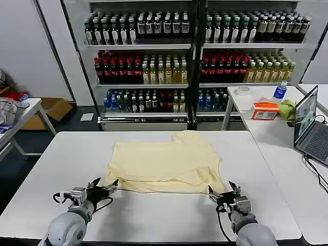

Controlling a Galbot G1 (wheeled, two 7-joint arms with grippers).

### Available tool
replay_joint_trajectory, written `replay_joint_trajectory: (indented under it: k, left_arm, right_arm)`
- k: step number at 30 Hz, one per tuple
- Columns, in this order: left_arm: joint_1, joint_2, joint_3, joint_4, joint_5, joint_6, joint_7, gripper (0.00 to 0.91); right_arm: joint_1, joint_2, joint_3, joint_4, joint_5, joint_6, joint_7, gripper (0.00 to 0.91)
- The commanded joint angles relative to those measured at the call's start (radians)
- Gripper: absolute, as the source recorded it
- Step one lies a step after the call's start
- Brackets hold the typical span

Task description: Fold and organize the clothes.

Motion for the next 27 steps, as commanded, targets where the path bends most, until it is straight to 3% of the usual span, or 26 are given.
replay_joint_trajectory:
  k: [1, 18, 27]
  left_arm:
    - [-0.009, 0.002, 0.007, 0.019, -0.008, 0.0, 0.011, 0.01]
    - [0.048, -0.004, -0.023, -0.012, -0.048, 0.046, 0.054, 0.01]
    - [0.168, -0.02, -0.091, -0.109, -0.048, 0.043, 0.053, 0.01]
  right_arm:
    - [-0.006, 0.01, 0.006, -0.043, 0.061, -0.011, 0.003, 0.0]
    - [-0.034, -0.002, 0.013, 0.006, 0.058, -0.009, 0.003, 0.0]
    - [-0.138, -0.025, 0.037, 0.099, 0.046, -0.009, 0.002, 0.0]
